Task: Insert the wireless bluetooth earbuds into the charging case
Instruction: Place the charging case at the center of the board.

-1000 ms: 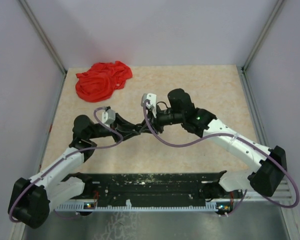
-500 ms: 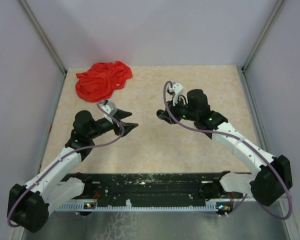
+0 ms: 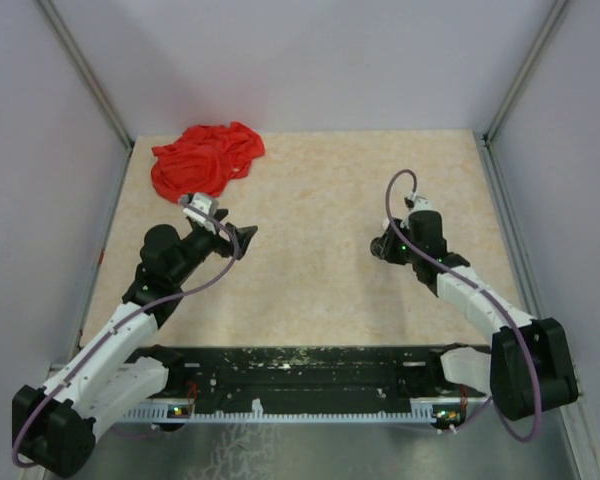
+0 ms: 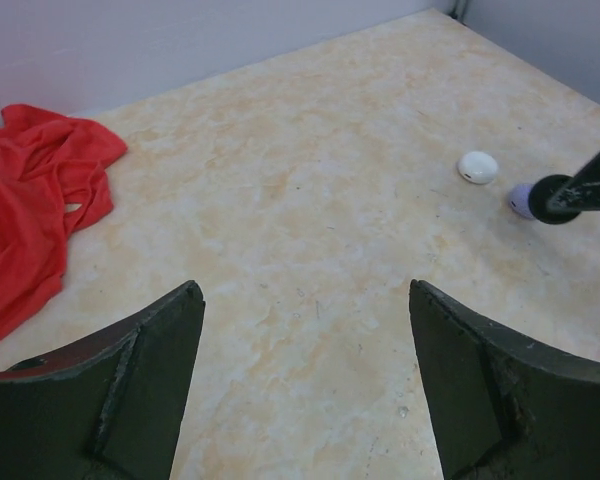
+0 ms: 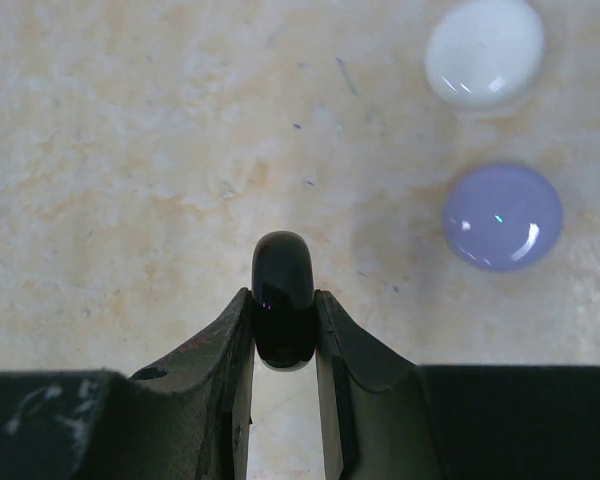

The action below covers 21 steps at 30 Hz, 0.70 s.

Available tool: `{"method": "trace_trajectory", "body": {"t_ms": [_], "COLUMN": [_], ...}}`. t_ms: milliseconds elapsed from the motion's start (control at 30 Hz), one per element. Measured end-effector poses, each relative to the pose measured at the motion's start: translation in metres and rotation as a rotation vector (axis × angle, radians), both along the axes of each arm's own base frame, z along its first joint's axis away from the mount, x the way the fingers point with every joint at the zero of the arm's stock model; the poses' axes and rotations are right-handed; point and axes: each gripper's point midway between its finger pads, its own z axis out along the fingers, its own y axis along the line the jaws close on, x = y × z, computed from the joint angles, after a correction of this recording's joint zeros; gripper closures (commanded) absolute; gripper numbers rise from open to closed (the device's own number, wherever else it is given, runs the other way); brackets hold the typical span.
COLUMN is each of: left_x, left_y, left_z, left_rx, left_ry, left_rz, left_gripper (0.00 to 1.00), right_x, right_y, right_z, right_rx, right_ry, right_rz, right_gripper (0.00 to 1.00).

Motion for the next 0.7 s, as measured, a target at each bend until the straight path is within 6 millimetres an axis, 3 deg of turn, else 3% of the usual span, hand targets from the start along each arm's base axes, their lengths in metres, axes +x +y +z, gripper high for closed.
{"method": "trace_trajectory", "body": {"t_ms": [167, 233, 367, 500, 600, 700], "left_x": [0.006, 0.008, 0.010, 0.012, 0.013, 0.013], "left_y": [0.011, 0.014, 0.018, 0.022, 0.024, 0.026], "left_z": [-0.003, -0.004, -0.004, -0.004, -0.004, -0.002], "left_rx": [-0.003, -0.004, -0.010, -0.020, -0.025, -0.029], "left_ry": [0.019, 0.021, 0.027, 0.033, 0.035, 0.032], "left_rz": [0.073, 0.092, 0.117, 0.136, 0.148, 0.158], "left_gripper": [0.08, 0.00, 0.00, 0.00, 0.00, 0.00], "right_x": [-0.020, -0.026, -0.033, -0.040, -0.043, -0.040], "right_y": [-0.033, -0.040, -0.056, -0.077, -0.081, -0.077], "right_z": [-0.026, -0.028, -0.031, -0.051, -0.064, -0.070], "right_rx": [0.057, 0.072, 0.101, 0.116, 0.126, 0.147], "right_ry": [0.072, 0.077, 0.077, 0.125, 0.163, 0.180], "right_rz": [-0.185, -0.236, -0.331, -0.436, -0.463, -0.457], "right_gripper": [0.81, 0.80, 0.79, 0.78, 0.76, 0.68]}}
